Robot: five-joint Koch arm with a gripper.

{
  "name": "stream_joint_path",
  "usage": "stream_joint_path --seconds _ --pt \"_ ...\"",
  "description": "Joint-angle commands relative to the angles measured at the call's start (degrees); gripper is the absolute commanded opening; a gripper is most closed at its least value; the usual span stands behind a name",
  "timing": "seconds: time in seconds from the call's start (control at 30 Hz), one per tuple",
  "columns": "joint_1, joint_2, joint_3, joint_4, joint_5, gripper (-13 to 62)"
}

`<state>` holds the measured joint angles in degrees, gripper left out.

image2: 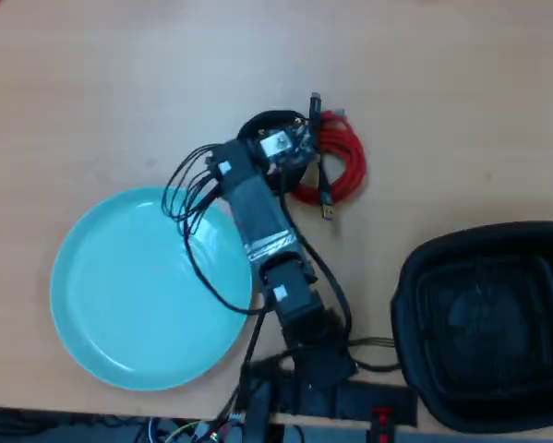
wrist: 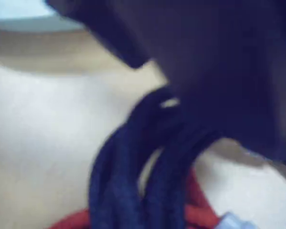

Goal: Put a black charging cable in a black bowl and put a red charging cable in a green bowl

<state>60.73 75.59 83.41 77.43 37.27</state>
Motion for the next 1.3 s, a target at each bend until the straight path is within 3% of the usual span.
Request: stream_joint_path --seconds 0.0,0.6,0.67,0.8,0.83,0.93,1.27 --pt "1.2 0.2 -4.5 -1.3 -2.9 27.5" --pt "1.0 -7.1 -4.8 -2.9 2.7 25.9" --pt "1.1 -7.1 -4.8 -3.0 2.7 19.5" --pt "1.2 -7.0 -4.8 -3.3 2.7 -7.1" --pt "1.1 -6.9 -4.9 -3.3 2.6 -9.7" --pt "1.1 -6.7 -5.2 -3.3 2.7 -4.8" --pt "1.2 -6.9 -12.8 -3.4 3.3 -6.3"
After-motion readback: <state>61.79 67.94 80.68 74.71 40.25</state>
